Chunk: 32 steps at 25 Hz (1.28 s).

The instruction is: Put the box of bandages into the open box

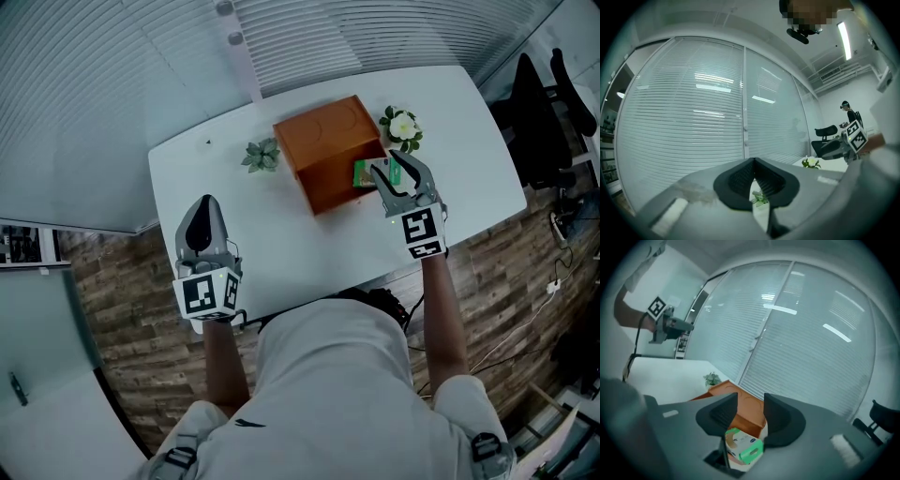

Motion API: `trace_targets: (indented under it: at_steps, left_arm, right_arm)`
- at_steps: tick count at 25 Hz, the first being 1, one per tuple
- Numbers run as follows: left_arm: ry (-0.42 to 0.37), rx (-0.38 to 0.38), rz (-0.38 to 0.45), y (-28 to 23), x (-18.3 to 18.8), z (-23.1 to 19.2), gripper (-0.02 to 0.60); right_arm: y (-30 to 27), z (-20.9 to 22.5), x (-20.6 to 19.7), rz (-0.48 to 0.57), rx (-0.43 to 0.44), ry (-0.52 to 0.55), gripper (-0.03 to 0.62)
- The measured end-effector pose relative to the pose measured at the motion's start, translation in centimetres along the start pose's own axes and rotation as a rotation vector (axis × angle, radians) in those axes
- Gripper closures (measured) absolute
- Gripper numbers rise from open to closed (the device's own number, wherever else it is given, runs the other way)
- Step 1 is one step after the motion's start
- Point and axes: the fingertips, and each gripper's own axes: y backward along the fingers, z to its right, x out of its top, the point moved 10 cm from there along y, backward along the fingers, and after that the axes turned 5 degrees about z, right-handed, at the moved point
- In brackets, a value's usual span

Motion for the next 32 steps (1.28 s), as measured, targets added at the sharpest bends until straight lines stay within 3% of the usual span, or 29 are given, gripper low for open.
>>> trace_targets:
  at_steps: [8, 11, 15, 18, 32]
  left_arm:
    - [0.002, -0.007, -0.005, -0.4, -0.2, 0.4, 0.577]
    - [0.003, -0.011, -0.011, -0.5, -0.5, 0.5, 0.577]
    - [0.001, -0.018, -0.013, -0.6, -0.4, 0.8, 0.577]
    - [0.0, -0.02, -0.013, -0.6, -0.4, 0.8, 0.577]
    - [-0.002, -0.015, -0.013, -0.4, -0.4, 0.6, 0.577]
  right_arm:
    - [7.3, 0.2, -0.1, 0.145, -0.284, -0.248, 0.45]
    - [8.4, 0.3, -0.8, 0.168, -0.339, -0.296, 0.477]
    - [8.5, 0.6, -1.2, 0.158, -0.342, -0.318, 0.502]
    - [8.6, 0.4, -0.9, 0.172, -0.333, -0.321, 0.592]
    - [8.2, -0.2, 0.6, 0.202, -0.278, -0.288, 0.594]
